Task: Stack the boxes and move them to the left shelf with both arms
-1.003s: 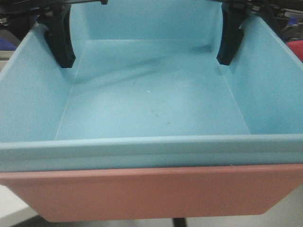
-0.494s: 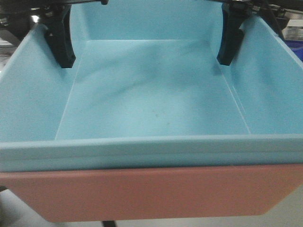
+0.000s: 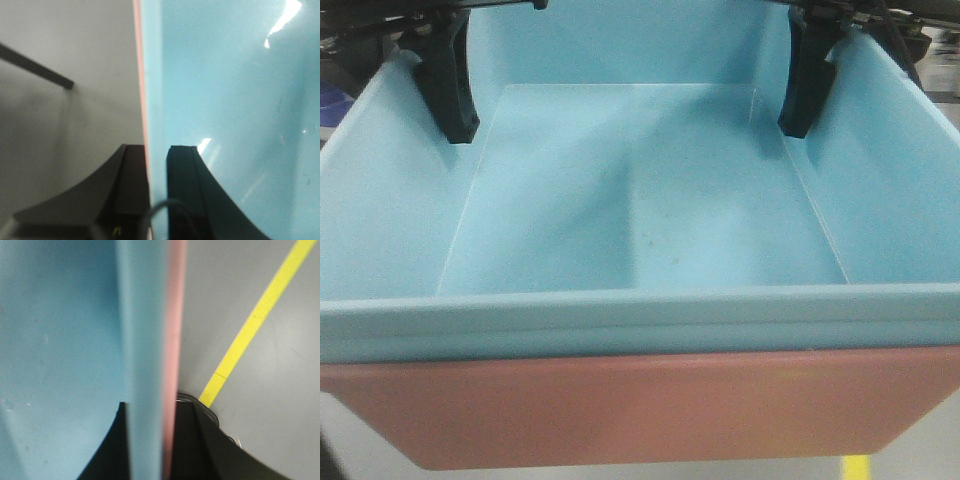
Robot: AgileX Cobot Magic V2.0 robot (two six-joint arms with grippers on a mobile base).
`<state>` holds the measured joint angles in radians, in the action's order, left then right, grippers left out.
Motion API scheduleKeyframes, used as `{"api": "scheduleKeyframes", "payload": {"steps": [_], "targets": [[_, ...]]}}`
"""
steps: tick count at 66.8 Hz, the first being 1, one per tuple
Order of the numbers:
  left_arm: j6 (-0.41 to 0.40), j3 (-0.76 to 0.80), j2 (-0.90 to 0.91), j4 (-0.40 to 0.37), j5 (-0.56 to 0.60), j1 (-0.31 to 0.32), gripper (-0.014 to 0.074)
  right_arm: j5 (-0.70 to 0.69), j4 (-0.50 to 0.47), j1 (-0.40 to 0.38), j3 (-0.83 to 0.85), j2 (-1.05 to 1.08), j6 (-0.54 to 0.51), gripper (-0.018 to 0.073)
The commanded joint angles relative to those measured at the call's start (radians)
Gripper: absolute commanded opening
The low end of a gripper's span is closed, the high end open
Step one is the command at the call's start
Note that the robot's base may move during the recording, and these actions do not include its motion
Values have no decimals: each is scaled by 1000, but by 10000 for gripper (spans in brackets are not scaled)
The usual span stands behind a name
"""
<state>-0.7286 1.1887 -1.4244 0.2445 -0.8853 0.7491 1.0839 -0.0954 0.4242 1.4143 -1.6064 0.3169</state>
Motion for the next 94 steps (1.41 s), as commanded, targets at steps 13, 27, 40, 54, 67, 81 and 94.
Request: {"api": "scheduleKeyframes", "payload": {"steps": [13,27,40,54,67,81,94], "targets": [[2,39,40,23,43,6,-3,-35,12,-4,28,53,-4,56],[2,39,40,23,43,6,-3,-35,12,-4,28,53,-4,56],[2,39,40,23,43,6,-3,-35,12,-4,28,53,-4,56],[2,39,40,23,43,6,-3,-35,12,-4,28,53,-4,56],[2,39,40,23,43,6,-3,-35,12,-4,28,53,-4,56],[2,39,40,23,43,6,-3,-35,12,-4,28,53,-4,56],[2,39,40,23,43,6,-3,-35,12,-4,28,53,-4,56]]}}
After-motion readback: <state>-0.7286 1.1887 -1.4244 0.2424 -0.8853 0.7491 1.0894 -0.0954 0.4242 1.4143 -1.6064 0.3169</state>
